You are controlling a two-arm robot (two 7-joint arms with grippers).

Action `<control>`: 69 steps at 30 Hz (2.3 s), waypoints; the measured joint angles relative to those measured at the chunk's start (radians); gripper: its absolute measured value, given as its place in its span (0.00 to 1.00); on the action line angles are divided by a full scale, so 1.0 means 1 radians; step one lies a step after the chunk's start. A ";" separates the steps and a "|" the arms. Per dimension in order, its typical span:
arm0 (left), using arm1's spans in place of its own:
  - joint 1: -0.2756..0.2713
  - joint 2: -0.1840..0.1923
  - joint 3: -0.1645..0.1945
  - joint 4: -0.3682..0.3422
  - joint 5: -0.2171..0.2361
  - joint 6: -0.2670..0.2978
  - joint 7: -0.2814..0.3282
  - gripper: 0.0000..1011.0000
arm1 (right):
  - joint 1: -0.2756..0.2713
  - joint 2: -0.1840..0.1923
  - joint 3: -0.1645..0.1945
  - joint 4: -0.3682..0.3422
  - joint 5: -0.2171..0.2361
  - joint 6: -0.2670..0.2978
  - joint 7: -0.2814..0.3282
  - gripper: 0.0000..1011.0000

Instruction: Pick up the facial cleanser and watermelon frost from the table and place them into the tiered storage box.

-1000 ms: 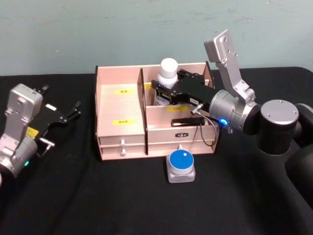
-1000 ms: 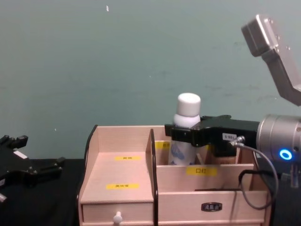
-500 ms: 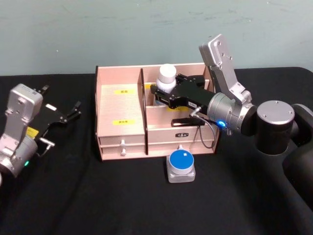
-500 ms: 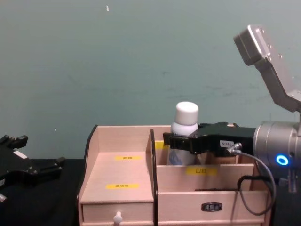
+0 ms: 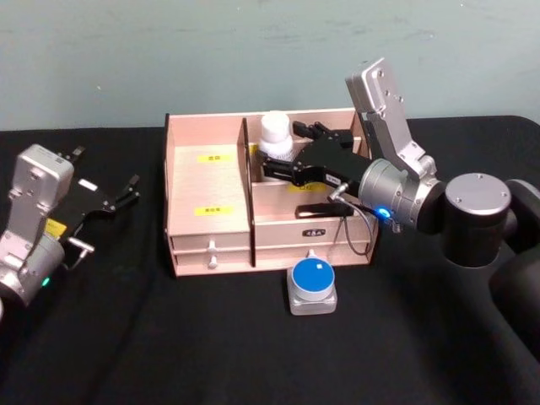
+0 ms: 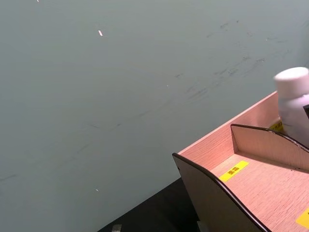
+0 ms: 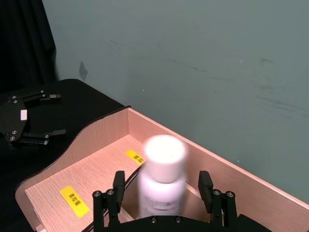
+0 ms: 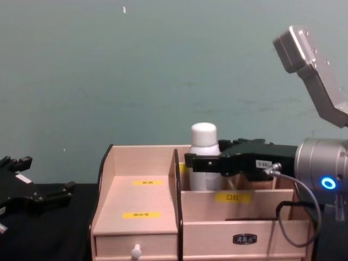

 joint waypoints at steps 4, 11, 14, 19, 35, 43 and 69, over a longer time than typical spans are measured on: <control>0.000 0.000 0.000 0.000 0.000 0.000 0.000 1.00 | -0.009 0.013 0.001 -0.033 -0.001 0.014 -0.003 0.99; 0.000 0.000 0.000 0.000 0.000 0.000 0.000 1.00 | -0.057 0.071 0.012 -0.186 -0.005 0.088 -0.009 0.99; 0.000 0.000 0.000 0.000 0.000 0.000 0.000 1.00 | -0.098 0.103 0.030 -0.279 0.021 0.136 -0.009 0.99; 0.000 0.000 0.000 0.000 0.000 0.000 0.000 1.00 | -0.201 0.179 0.054 -0.469 0.050 0.224 -0.034 0.99; 0.000 0.000 0.000 0.000 0.000 0.000 0.000 1.00 | -0.580 0.310 0.135 -0.821 0.038 0.357 -0.189 0.99; 0.000 0.000 0.000 0.000 0.000 0.000 0.000 1.00 | -0.668 0.310 0.160 -0.839 0.030 0.370 -0.203 0.99; 0.000 0.000 0.000 0.000 0.000 0.000 0.000 1.00 | -0.586 0.214 0.111 -0.664 -0.052 0.376 -0.155 0.99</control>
